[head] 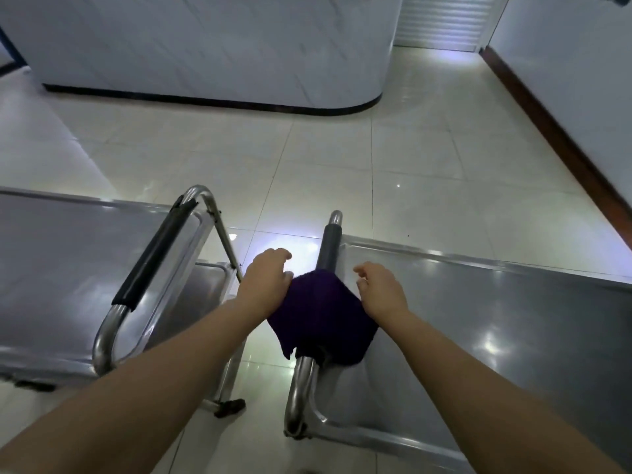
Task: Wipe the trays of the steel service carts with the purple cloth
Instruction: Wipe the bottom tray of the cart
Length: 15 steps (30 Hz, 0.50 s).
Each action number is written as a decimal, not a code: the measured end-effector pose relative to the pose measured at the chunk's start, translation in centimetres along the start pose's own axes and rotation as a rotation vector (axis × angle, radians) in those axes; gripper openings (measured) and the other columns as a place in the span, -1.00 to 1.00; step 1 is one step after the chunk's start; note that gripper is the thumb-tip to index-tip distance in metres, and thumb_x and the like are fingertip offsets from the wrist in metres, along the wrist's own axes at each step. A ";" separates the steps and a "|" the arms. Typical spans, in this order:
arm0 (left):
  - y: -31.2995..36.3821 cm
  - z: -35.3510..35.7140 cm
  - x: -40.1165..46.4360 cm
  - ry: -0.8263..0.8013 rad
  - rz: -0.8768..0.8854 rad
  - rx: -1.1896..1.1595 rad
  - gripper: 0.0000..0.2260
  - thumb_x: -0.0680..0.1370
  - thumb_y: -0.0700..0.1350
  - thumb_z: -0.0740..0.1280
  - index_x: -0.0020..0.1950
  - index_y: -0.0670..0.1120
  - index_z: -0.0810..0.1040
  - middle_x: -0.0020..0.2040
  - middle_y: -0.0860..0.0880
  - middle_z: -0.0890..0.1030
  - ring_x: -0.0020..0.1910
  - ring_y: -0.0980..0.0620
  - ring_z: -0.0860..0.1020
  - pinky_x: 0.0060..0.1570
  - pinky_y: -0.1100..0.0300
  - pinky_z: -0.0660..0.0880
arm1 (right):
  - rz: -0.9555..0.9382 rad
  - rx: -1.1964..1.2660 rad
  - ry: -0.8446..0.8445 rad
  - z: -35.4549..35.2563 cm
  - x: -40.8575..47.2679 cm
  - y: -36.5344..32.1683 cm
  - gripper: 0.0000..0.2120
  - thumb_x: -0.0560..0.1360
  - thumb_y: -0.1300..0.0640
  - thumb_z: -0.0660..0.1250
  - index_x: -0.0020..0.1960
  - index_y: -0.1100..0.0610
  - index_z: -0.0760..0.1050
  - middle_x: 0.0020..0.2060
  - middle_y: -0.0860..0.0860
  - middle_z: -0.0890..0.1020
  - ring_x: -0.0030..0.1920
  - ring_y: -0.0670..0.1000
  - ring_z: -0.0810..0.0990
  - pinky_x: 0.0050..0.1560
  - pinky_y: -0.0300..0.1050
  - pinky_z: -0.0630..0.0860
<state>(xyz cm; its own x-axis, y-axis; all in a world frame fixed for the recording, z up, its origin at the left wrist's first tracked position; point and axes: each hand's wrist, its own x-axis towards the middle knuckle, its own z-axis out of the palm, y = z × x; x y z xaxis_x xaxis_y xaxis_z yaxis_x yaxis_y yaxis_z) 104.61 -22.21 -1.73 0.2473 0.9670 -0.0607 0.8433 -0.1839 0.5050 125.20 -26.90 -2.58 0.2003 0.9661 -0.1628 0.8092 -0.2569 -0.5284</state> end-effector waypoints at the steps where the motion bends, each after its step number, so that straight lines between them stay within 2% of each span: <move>1: -0.1 0.5 -1.4 0.011 -0.033 -0.091 -0.74 0.57 -0.11 0.30 0.25 -0.10 0.47 0.12 -0.04 0.52 0.07 -0.02 0.53 0.09 0.07 0.47 | 0.003 0.046 -0.020 0.5 0.0 -0.1 -0.69 0.62 0.21 0.12 0.32 0.16 0.47 0.21 0.07 0.55 0.20 0.07 0.51 0.21 -0.08 0.40; 3: 0.0 1.7 -4.4 -0.066 -0.098 -0.204 -0.73 0.52 0.04 0.36 0.15 -0.03 0.48 0.00 0.05 0.52 -0.05 0.06 0.54 0.00 0.08 0.52 | 0.032 0.174 -0.071 1.2 0.1 -1.1 -0.73 0.65 0.18 0.10 0.25 0.19 0.48 0.08 0.02 0.55 0.10 0.02 0.50 0.07 -0.17 0.37; 6: 0.0 2.5 -7.3 -0.204 -0.213 -0.355 -0.70 0.43 0.12 0.44 0.04 0.03 0.45 -0.10 0.10 0.54 -0.18 0.10 0.58 -0.09 0.04 0.57 | 0.206 0.543 -0.104 2.2 1.2 -3.2 -0.81 0.64 0.16 0.10 -0.05 0.15 0.45 -0.18 0.01 0.49 -0.17 -0.03 0.45 -0.21 -0.20 0.36; 8: 0.0 2.3 -7.7 -0.237 -0.246 -0.446 -0.64 0.39 0.10 0.47 0.07 0.01 0.45 -0.09 0.11 0.56 -0.22 0.08 0.61 -0.15 0.03 0.60 | 0.283 0.730 -0.131 3.0 1.8 -4.2 -0.82 0.63 0.16 0.14 0.09 0.14 0.51 -0.08 0.05 0.58 -0.12 -0.03 0.54 -0.20 -0.20 0.44; 10: -0.2 1.9 -7.6 -0.229 -0.197 -0.417 -0.51 0.32 0.13 0.50 0.16 0.02 0.44 0.00 0.12 0.55 -0.14 0.12 0.58 -0.13 0.09 0.59 | 0.312 0.807 -0.113 3.6 2.1 -4.7 -0.75 0.60 0.19 0.20 0.24 0.11 0.51 0.01 0.07 0.63 -0.03 0.01 0.59 -0.17 -0.19 0.50; 12: -0.9 1.4 -7.3 -0.204 -0.111 -0.325 -0.38 0.28 0.14 0.51 0.27 0.05 0.40 0.11 0.10 0.48 0.00 0.14 0.50 -0.04 0.19 0.53 | 0.314 0.839 -0.073 4.2 2.4 -5.0 -0.73 0.58 0.22 0.23 0.25 0.11 0.53 -0.02 0.05 0.64 -0.04 0.02 0.61 -0.18 -0.20 0.52; 15: -2.3 0.8 -7.1 -0.199 0.009 -0.210 -0.22 0.34 0.16 0.49 0.47 0.12 0.21 0.31 0.08 0.33 0.19 0.11 0.39 0.10 0.28 0.38 | 0.318 0.806 -0.042 4.9 3.0 -5.8 -0.74 0.56 0.24 0.25 0.22 0.14 0.56 -0.06 0.05 0.66 -0.07 0.03 0.64 -0.19 -0.20 0.54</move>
<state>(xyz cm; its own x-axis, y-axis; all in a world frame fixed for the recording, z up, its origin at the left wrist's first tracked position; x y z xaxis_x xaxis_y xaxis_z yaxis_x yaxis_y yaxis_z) 101.28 -28.81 -3.18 0.3609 0.9081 -0.2123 0.7284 -0.1323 0.6723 118.38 -22.61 -4.12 0.3175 0.8475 -0.4255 0.0769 -0.4702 -0.8792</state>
